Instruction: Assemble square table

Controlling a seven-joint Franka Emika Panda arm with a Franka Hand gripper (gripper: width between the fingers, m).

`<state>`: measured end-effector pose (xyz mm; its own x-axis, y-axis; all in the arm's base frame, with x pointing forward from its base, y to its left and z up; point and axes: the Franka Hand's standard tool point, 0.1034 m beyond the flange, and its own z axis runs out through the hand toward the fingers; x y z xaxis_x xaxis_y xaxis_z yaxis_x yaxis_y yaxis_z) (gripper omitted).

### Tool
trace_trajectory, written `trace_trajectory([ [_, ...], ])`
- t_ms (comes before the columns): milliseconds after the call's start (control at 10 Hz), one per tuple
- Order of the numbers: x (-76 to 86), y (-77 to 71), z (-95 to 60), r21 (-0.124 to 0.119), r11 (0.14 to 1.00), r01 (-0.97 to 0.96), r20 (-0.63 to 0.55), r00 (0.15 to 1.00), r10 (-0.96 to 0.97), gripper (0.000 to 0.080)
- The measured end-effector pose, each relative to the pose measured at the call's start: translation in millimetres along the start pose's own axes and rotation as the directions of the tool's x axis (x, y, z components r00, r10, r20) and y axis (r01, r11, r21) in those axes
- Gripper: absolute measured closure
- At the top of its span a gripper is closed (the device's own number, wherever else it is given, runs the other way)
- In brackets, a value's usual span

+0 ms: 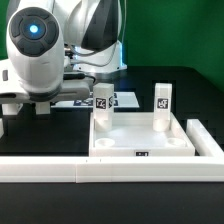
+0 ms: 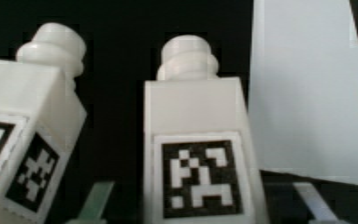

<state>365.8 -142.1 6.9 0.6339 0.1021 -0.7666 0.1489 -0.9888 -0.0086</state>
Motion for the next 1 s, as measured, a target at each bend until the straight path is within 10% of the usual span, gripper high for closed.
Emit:
trace_trajectory([
  [600, -10.7, -24.5, -86.9, 0.010, 0.998, 0.058, -0.021, 0.998, -0.058, 0.0509],
  [1000, -3.3, -22.7, -94.1, -0.008, 0.998, 0.062, -0.084, 0.994, -0.063, 0.0509],
])
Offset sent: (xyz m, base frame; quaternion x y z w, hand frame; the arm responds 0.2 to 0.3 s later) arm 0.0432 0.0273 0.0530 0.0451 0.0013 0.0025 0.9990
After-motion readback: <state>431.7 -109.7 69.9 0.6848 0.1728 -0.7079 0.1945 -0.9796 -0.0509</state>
